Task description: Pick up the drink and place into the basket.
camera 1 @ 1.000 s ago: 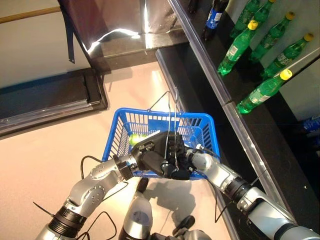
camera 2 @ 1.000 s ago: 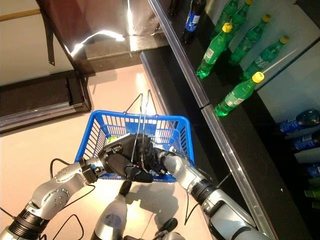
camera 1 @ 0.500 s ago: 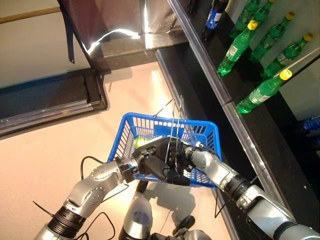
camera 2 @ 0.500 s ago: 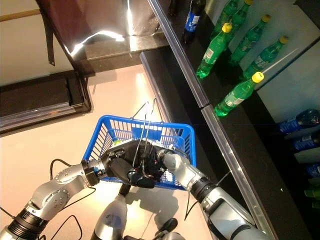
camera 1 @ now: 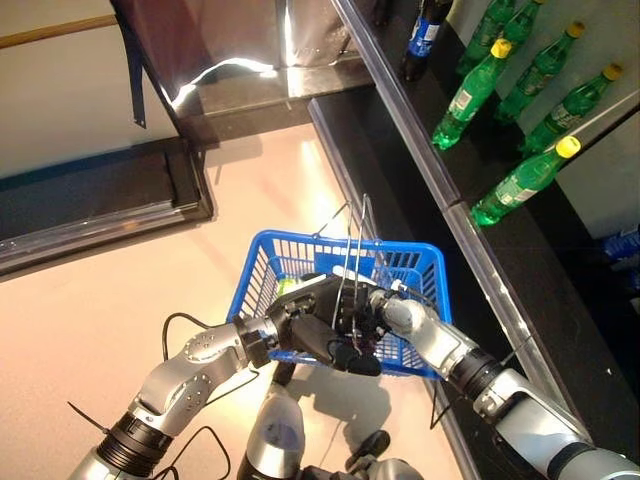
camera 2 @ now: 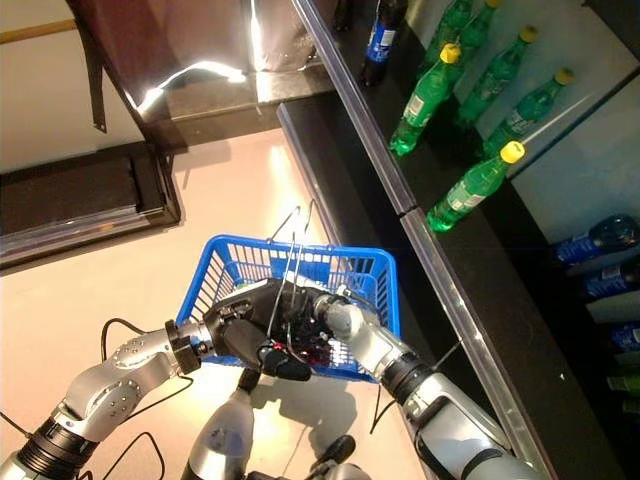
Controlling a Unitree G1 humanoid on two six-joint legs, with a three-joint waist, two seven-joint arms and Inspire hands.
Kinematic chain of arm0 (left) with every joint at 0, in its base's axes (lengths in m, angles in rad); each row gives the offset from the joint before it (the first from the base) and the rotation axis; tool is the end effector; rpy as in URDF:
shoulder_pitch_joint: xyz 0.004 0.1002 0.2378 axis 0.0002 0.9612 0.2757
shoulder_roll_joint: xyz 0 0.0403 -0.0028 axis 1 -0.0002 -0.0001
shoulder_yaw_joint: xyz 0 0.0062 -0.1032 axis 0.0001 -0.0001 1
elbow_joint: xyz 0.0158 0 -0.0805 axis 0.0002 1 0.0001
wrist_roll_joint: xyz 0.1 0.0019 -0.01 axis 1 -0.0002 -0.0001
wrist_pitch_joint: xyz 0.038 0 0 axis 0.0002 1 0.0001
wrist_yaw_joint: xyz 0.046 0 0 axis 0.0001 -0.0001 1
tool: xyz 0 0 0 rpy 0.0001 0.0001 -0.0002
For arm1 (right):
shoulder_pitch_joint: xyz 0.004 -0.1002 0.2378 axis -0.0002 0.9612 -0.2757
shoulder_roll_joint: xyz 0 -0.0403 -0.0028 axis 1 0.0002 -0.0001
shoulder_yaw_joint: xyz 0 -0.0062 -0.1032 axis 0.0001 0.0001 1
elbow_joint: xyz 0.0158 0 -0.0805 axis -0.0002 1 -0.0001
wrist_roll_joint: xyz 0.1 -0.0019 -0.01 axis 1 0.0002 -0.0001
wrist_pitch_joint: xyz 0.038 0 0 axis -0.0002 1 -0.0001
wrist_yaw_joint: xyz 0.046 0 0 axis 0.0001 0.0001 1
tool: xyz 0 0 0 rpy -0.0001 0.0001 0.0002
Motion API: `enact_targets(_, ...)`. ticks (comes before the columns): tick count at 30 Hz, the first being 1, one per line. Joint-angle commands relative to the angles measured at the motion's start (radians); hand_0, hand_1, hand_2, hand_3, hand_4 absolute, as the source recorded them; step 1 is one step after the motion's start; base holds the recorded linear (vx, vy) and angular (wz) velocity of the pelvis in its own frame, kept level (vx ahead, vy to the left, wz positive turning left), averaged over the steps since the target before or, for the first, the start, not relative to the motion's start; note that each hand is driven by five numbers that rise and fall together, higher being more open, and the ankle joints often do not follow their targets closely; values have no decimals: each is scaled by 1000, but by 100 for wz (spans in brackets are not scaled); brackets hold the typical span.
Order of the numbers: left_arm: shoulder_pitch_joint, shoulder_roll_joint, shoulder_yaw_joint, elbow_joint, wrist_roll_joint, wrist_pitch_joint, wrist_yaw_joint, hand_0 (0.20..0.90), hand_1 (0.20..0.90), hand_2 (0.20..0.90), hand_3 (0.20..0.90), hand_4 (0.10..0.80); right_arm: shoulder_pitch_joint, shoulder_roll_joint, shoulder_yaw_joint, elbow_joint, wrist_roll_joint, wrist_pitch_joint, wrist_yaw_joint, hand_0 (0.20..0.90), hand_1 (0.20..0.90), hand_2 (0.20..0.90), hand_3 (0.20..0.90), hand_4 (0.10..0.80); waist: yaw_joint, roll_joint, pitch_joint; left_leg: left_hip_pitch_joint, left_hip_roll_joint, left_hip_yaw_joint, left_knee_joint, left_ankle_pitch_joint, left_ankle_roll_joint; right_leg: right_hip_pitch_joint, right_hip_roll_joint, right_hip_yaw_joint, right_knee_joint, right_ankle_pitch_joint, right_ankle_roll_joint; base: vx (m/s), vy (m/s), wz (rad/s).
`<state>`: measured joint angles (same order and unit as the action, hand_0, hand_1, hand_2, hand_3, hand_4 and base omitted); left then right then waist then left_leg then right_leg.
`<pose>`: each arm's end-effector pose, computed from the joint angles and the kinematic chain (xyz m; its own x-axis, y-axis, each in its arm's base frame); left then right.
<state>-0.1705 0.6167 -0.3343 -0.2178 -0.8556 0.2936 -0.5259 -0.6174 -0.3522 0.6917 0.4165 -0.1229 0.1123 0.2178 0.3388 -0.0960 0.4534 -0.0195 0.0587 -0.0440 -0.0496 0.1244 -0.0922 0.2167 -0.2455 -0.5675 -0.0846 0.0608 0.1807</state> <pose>0.2174 0.1711 0.0966 0.5209 -0.8533 -0.0228 0.8230 0.5091 -0.2522 0.2863 -0.0985 0.0725 0.7451 0.5765 -0.3354 -0.6277 0.4359 -0.6450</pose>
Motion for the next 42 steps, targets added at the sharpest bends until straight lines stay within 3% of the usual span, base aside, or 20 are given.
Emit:
enact_targets(1,-105,-268,37,-286,-192,-350,-105,300,300,300,200,100,82,37,21,-7,53,-43,-57,900,900,900,900,800,-15,9,-412,24,7,37,-38,-29,10,1,-41,15,-3,44,26,0,0,0)
enact_targets(6,-48,-258,109,-259,-174,-403,-46,300,300,300,200,100,140,5,-51,-90,67,-39,-77,900,900,900,900,800,-31,12,-411,30,10,51,-38,-31,12,-5,-45,23,-3,47,26,-6,2,-2)
enact_targets(18,36,-256,230,-194,-141,-509,129,300,300,300,200,100,294,-40,-231,-283,120,-123,-173,900,900,900,900,800,-86,29,-411,49,22,98,-38,-44,15,-21,-53,63,-3,52,28,-24,7,-9)
enact_targets(30,127,-263,385,-26,-84,-585,250,300,300,300,200,100,561,-42,-466,-415,193,-319,-234,900,900,900,900,800,-231,62,-421,96,34,208,-38,-76,24,-66,-64,163,-3,73,29,-32,7,-22)
enact_targets(42,122,-259,443,197,9,-629,349,300,300,300,200,100,689,-28,-619,-347,251,-426,-290,900,900,900,900,800,-355,66,-417,133,45,271,-38,-96,21,-102,-43,267,-3,77,27,-22,-18,-19)
